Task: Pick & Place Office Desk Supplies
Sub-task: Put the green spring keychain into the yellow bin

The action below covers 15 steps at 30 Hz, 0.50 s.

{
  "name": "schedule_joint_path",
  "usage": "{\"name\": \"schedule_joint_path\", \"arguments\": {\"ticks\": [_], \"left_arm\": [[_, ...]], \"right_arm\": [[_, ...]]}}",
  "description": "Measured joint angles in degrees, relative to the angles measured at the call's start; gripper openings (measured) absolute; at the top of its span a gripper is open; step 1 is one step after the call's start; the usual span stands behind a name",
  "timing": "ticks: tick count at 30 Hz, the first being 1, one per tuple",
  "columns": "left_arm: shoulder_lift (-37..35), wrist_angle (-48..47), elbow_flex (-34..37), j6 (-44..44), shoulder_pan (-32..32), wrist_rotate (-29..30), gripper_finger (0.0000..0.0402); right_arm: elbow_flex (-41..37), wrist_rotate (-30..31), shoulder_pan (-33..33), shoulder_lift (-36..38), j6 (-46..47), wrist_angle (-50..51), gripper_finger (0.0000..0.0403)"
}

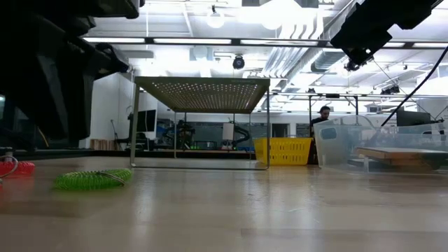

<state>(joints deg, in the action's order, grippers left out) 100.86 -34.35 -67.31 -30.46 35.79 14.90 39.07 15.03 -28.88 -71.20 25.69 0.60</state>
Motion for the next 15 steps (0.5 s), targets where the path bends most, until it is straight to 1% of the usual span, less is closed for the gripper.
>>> {"name": "schedule_joint_path", "arguments": {"ticks": [4, 15], "left_arm": [[1.47, 0.10, 0.00, 1.57, 0.02, 0.00, 0.0111], [3.04, 0.32, -0.06, 1.60, 0.02, 0.13, 0.0113]], "right_arm": [[0.00, -0.02, 0.00, 0.00, 0.00, -0.02, 0.0094], [0.00, -0.05, 0.00, 0.00, 0.00, 0.00, 0.0094]]}}
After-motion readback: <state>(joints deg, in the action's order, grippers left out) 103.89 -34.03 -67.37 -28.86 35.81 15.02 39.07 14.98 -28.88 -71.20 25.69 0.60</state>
